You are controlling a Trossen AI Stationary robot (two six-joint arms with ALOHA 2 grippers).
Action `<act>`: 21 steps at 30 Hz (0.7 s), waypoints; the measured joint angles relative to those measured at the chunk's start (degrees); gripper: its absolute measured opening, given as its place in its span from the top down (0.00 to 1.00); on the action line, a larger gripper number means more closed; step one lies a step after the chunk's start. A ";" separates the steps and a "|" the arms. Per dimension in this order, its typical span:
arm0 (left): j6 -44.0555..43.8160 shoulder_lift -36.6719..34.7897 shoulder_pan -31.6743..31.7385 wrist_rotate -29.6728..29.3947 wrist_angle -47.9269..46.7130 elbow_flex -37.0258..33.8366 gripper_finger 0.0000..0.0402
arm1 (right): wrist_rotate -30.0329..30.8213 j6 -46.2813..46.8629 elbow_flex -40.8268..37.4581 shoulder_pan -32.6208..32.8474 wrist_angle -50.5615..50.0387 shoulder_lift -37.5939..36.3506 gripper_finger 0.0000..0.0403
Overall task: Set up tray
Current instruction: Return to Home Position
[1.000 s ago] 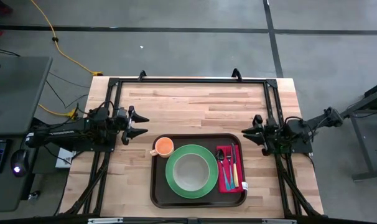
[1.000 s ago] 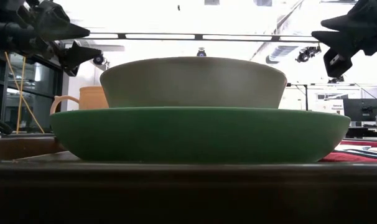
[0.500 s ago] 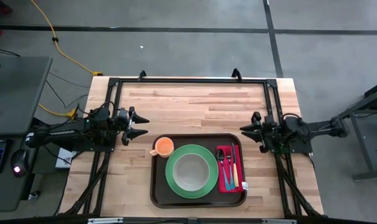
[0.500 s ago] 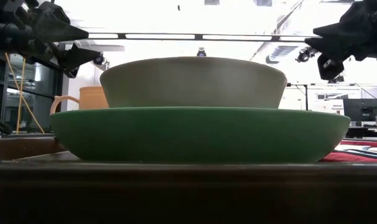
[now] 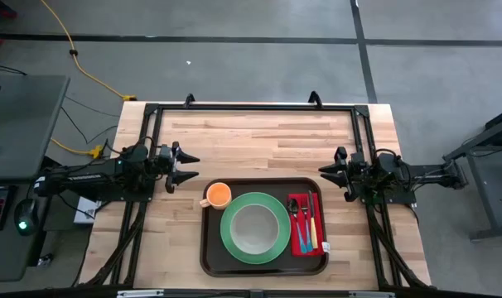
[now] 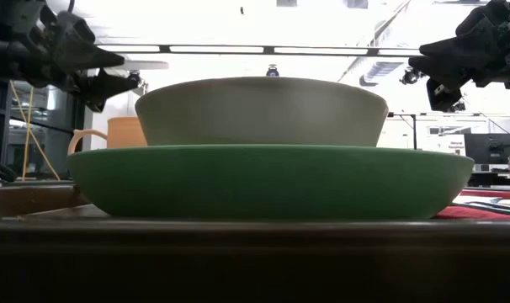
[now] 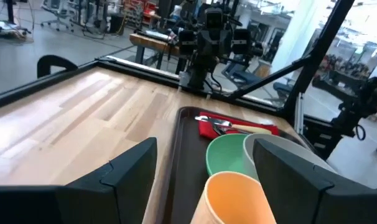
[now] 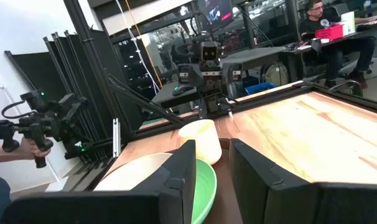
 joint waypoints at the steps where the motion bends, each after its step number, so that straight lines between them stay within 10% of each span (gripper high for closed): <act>1: -0.35 0.03 0.01 0.06 1.56 -0.92 0.27 | 0.00 0.01 0.00 0.00 0.04 0.00 0.81; 21: 6.66 -0.16 0.01 3.76 0.69 -2.91 0.27 | -0.02 7.78 0.00 0.00 1.73 0.00 0.81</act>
